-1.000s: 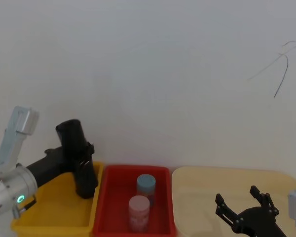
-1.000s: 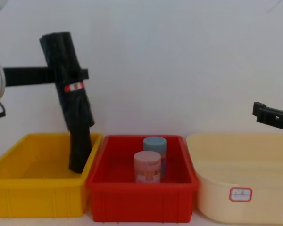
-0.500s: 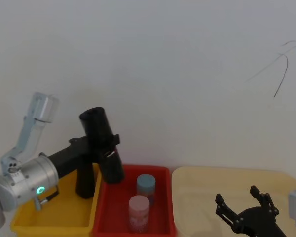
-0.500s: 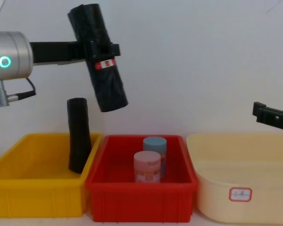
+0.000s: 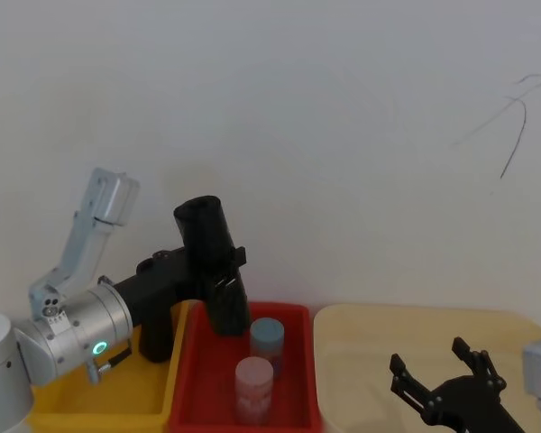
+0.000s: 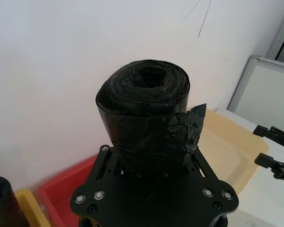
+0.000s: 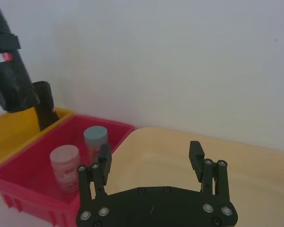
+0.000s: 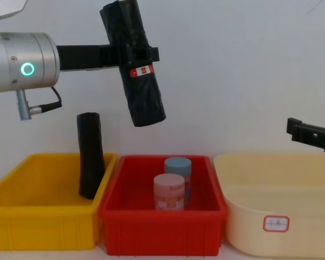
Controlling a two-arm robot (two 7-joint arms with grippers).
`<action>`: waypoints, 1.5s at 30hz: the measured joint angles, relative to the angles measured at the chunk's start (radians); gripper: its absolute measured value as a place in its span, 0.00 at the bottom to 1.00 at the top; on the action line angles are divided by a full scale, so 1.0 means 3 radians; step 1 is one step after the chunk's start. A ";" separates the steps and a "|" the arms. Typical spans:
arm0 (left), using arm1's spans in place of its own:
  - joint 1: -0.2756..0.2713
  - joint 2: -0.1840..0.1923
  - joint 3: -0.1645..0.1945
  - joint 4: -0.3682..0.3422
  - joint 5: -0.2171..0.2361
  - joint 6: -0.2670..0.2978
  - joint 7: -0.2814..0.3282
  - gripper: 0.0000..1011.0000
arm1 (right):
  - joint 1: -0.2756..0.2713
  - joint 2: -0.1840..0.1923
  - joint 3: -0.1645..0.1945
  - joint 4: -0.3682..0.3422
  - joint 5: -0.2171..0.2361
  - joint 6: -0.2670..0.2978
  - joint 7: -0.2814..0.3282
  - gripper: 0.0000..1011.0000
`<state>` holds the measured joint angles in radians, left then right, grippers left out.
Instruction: Pick up the garbage bag with the one hand and transfer it to the other hand.
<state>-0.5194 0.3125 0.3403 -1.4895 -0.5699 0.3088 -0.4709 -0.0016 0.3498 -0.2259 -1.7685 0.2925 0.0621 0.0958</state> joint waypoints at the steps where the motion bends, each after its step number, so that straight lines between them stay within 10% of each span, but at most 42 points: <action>1: -0.0001 -0.0001 0.0003 -0.0001 0.0002 -0.0003 0.0000 0.40 | 0.0012 0.0009 -0.0002 -0.0002 0.0006 0.0015 0.0015 0.99; 24: -0.0027 -0.0001 0.0072 -0.0002 -0.0005 -0.0023 -0.0048 0.40 | 0.0544 0.0147 -0.0244 0.0050 0.0369 0.0694 0.0780 0.99; 45: -0.0033 0.0006 0.0216 -0.0001 -0.0154 -0.0065 -0.0323 0.40 | 0.0889 0.0055 -0.0481 0.0123 0.0565 0.1009 0.1026 0.99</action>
<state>-0.5292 0.3142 0.4051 -1.4897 -0.6162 0.2892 -0.5677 0.2652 0.3663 -0.3701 -1.7316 0.4620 0.3649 0.4037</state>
